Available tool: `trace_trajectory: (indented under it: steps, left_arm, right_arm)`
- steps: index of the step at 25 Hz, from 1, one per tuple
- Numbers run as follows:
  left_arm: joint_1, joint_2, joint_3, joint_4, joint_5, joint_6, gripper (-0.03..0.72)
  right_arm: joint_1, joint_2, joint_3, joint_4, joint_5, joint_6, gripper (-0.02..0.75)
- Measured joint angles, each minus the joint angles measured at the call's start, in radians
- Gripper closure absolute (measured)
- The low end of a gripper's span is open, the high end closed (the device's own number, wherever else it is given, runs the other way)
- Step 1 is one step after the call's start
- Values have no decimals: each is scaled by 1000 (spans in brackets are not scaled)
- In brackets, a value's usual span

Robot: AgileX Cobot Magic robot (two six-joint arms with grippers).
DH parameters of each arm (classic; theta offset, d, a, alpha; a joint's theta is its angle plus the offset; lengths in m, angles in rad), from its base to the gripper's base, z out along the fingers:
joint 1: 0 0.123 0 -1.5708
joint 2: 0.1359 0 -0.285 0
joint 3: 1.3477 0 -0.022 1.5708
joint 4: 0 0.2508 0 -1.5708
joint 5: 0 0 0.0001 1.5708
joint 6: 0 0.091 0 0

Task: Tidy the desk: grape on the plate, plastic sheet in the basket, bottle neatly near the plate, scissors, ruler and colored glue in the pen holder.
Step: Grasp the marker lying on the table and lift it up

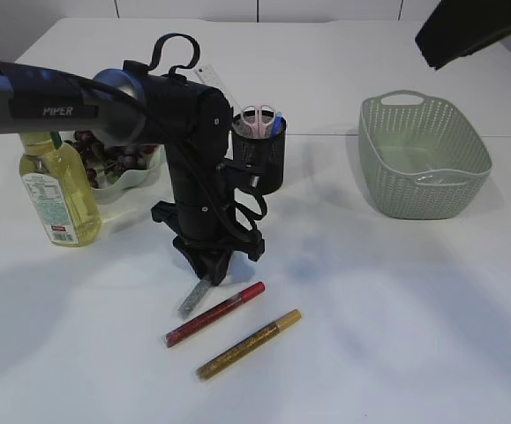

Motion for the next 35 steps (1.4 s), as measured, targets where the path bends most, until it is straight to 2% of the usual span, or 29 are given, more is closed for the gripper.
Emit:
trace_trajectory:
  steps: [8, 35]
  left_arm:
    - [0, 0, -1, 3, -2, 0, 572]
    - [0, -55, -2, -7, 79, 0, 575]
  right_arm:
    - [0, 0, 0, 0, 0, 0, 459]
    - [0, 0, 0, -2, 0, -2, 459]
